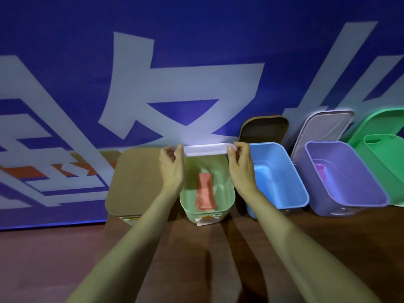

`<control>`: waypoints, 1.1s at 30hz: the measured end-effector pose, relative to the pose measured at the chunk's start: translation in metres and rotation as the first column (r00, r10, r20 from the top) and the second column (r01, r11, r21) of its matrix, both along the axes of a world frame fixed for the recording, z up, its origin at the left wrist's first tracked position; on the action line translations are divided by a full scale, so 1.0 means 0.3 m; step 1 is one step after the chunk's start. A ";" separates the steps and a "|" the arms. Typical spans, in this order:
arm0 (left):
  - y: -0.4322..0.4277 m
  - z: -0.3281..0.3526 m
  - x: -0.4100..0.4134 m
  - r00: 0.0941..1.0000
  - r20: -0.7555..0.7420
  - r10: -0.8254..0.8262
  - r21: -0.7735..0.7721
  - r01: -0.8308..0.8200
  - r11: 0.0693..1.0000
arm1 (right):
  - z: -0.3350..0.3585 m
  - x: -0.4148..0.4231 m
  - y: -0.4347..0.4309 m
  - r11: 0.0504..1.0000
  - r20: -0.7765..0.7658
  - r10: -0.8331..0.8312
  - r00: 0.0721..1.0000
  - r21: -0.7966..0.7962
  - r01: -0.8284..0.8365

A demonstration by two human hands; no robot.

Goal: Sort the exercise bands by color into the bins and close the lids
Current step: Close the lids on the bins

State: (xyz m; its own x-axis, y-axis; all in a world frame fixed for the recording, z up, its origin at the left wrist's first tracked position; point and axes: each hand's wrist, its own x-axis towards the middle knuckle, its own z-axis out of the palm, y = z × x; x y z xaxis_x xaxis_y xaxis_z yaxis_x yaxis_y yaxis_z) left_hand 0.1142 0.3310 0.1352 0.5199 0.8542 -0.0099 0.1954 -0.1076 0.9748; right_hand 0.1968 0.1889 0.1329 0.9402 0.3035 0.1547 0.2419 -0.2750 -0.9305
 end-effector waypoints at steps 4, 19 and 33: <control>-0.047 -0.058 -0.079 0.996 -0.079 -0.042 -0.005 0.042 0.999 | -0.051 -0.063 -0.051 0.998 -0.011 0.017 1.000 -0.053 -0.018; -0.167 -0.207 -0.222 0.942 -0.307 -0.138 -0.014 0.141 0.990 | -0.225 -0.189 -0.154 0.949 -0.117 0.083 0.990 -0.293 -0.114; -0.160 -0.229 -0.224 0.895 -0.402 -0.193 0.076 0.243 0.967 | -0.237 -0.188 -0.168 0.907 -0.110 0.157 0.982 -0.377 -0.187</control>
